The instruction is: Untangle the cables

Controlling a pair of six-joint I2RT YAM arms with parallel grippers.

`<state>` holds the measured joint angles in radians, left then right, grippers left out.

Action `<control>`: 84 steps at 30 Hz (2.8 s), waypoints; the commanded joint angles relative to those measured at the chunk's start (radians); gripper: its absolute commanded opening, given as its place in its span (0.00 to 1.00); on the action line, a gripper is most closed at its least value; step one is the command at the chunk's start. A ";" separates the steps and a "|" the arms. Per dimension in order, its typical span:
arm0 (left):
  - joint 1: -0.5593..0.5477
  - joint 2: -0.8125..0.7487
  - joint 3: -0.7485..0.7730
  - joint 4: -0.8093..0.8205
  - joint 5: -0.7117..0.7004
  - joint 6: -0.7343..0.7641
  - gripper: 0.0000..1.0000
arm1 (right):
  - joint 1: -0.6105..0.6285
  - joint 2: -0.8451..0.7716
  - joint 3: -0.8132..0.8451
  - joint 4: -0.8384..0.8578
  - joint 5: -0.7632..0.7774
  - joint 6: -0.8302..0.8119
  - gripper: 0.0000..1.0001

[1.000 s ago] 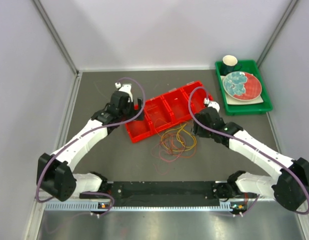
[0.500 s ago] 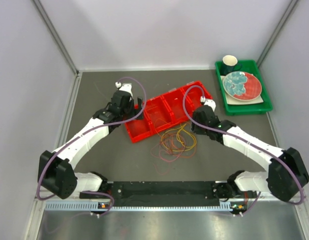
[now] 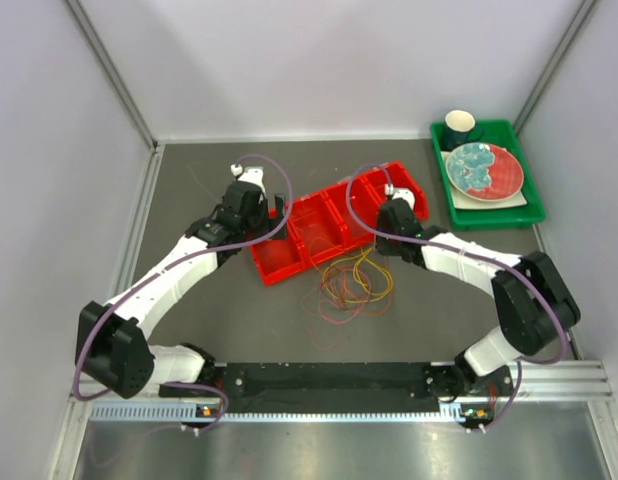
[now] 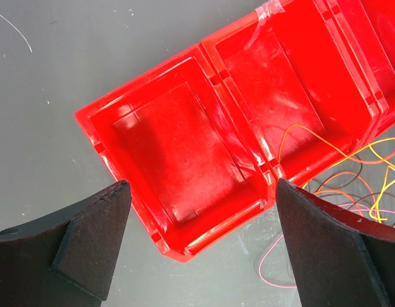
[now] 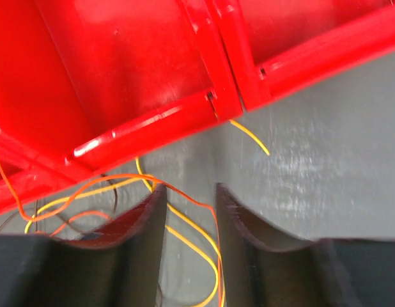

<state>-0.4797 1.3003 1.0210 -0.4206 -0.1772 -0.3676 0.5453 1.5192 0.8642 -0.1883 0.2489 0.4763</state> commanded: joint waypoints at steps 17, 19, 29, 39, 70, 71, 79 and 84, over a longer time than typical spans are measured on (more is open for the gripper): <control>0.000 -0.049 -0.012 0.011 -0.011 -0.013 0.99 | -0.007 -0.041 -0.007 0.044 0.012 -0.085 0.23; 0.000 -0.055 -0.013 0.009 -0.015 -0.013 0.99 | -0.007 -0.040 -0.027 0.087 -0.002 -0.102 0.24; 0.000 -0.067 -0.018 0.000 -0.030 -0.011 0.99 | -0.007 -0.047 -0.102 0.181 -0.062 -0.189 0.28; 0.000 -0.065 -0.016 0.002 -0.027 -0.017 0.99 | -0.007 0.005 -0.079 0.231 -0.056 -0.214 0.27; 0.001 -0.042 -0.023 0.164 0.137 -0.090 0.99 | 0.001 -0.443 0.563 -0.433 0.006 -0.306 0.00; 0.001 -0.023 0.008 0.140 0.166 -0.077 0.99 | 0.001 -0.433 0.597 -0.441 -0.002 -0.306 0.00; 0.000 -0.029 -0.002 0.253 0.447 -0.089 0.99 | 0.001 -0.346 0.866 -0.465 -0.053 -0.278 0.00; -0.003 -0.003 0.017 0.286 0.515 -0.094 0.99 | -0.001 -0.311 0.932 -0.442 -0.062 -0.272 0.00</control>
<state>-0.4797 1.2858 1.0016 -0.2283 0.2321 -0.4519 0.5461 1.1843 1.7237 -0.6373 0.2062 0.1879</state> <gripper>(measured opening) 0.990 0.009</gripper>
